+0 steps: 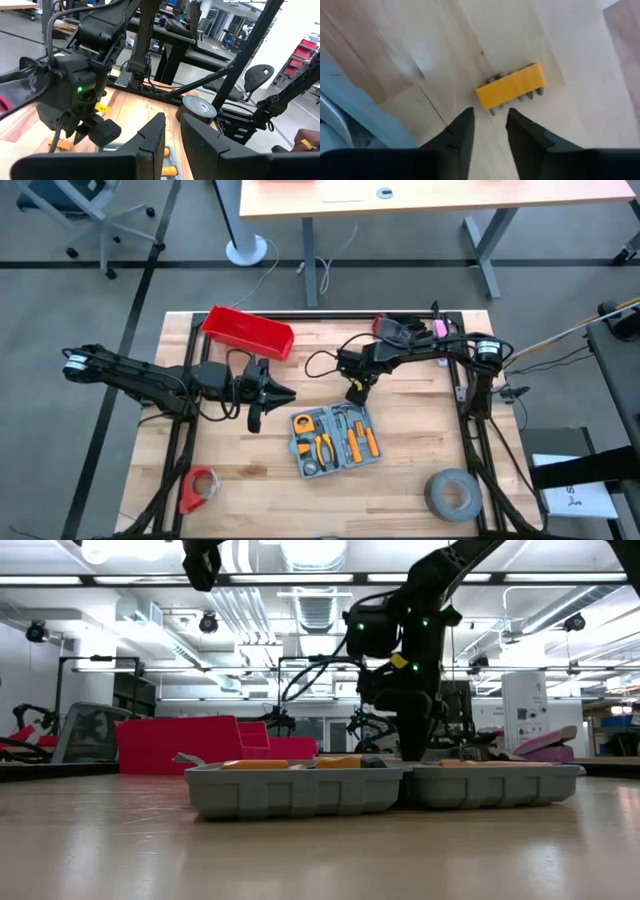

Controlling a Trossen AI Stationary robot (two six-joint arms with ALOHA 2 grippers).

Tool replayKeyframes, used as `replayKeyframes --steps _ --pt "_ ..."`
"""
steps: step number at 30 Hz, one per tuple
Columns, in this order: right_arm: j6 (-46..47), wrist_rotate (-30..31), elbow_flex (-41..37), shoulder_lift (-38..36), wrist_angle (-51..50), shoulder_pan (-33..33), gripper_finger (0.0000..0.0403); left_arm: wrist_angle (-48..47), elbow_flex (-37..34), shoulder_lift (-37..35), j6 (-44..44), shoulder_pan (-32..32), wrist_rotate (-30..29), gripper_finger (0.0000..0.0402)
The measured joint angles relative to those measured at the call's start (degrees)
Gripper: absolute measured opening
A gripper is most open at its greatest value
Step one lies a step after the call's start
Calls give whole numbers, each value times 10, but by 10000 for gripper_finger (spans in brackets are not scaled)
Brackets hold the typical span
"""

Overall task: Prefit tool cases
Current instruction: Put the yellow screwdriver bit set into the prefit tool case

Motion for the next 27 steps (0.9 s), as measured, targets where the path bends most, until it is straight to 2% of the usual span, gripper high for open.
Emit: replayKeyframes --steps 6,11,14,20,27 --pt "-4 -1 24 -2 -27 6 38 0 0 0 0 0 0 66" --pt "25 1 33 -1 -25 0 37 0 0 0 0 0 0 66" --pt "67 0 33 1 -26 -8 66 0 0 0 0 0 0 66" --pt "165 0 33 3 -22 -12 154 0 0 0 0 0 0 66" --pt "269 9 33 15 23 -13 236 0 0 0 7 0 0 66"
